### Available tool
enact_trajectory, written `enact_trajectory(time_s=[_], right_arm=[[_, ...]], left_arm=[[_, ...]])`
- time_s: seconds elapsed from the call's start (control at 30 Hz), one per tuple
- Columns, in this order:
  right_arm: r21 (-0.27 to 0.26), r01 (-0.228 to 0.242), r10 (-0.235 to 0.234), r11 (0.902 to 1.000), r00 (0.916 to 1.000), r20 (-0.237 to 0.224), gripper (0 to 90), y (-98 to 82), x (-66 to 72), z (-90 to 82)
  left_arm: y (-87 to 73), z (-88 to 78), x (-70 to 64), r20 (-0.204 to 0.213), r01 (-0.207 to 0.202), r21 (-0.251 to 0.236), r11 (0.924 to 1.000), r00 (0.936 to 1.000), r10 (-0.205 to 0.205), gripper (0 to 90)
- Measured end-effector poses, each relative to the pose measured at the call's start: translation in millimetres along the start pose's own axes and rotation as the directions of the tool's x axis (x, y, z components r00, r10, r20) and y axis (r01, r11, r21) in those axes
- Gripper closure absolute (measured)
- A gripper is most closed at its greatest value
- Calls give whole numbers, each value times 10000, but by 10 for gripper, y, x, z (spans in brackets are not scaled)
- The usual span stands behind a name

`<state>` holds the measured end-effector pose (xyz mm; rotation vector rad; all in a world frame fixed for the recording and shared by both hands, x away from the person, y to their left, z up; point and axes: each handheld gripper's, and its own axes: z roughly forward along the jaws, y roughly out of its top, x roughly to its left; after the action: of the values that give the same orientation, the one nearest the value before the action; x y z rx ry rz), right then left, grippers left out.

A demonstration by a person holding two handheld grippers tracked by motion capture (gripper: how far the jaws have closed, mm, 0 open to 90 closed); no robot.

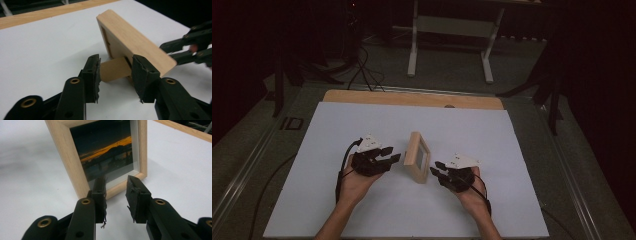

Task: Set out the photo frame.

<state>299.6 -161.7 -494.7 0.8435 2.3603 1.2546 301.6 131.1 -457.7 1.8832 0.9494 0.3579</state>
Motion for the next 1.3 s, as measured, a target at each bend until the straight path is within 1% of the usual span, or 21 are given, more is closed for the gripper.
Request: enact_trajectory(time_s=[0.03,0.17,0.27,0.33,0.43,0.53,0.6,0.7,0.83,0.87,0.97,1.0,1.1,1.17,1.23,1.27,1.3], right_arm=[[0,0,0,10000,10000,0,689,0,0,0],[-6,0,0,10000,10000,7,676,0,1,4],[-28,-41,41,10000,10000,20,672,-4,-11,-6],[-17,-87,87,10000,10000,26,670,-8,-15,-9],[9,-51,51,10000,10000,-14,665,-14,-10,2],[87,-5,5,10000,10000,-52,662,-18,8,22],[105,-1,2,9999,10000,-79,659,-19,9,26],[111,16,-16,9999,10000,-56,656,-22,-1,27],[118,13,-12,9999,10000,-42,655,-21,-2,25],[117,11,-10,9999,10000,-54,654,-20,-1,23],[100,18,-17,9999,10000,-72,648,-17,5,17],[97,8,-7,10000,10000,-84,647,-17,6,18],[114,24,-23,9999,10000,-85,647,-17,14,17],[112,33,-32,9999,10000,-89,646,-17,14,16],[109,6,-5,9999,10000,-82,646,-18,13,15],[109,6,-5,9999,10000,-82,646,-18,13,15],[110,5,-4,9999,10000,-81,647,-19,11,15]], left_arm=[[0,0,0,0,0,0,10000,10000,0,555],[23,-24,-67,9,-164,-182,9997,9999,164,527],[26,-12,-122,22,-337,-176,9993,9994,337,512],[33,-8,-158,83,-435,-212,9988,9990,437,495],[52,-9,-212,422,-411,-430,9982,9982,429,453],[70,-11,-267,395,-506,-542,9972,9978,528,399],[76,-4,-293,336,-615,-496,9969,9974,632,378],[76,31,-325,373,-608,-406,9973,9974,623,367],[70,75,-354,283,-630,-254,9977,9976,637,351],[65,111,-382,236,-646,-221,9977,9976,651,351],[48,174,-431,17,-879,-66,9961,9961,879,307],[42,197,-442,-72,-893,-12,9960,9960,893,300],[27,255,-458,-145,-813,95,9966,9966,814,282],[17,290,-469,-195,-848,158,9963,9962,851,282],[0,330,-473,-390,-866,254,9959,9954,875,282],[0,330,-473,-390,-866,254,9959,9954,875,282],[-13,367,-462,-406,-736,323,9968,9964,749,282]])
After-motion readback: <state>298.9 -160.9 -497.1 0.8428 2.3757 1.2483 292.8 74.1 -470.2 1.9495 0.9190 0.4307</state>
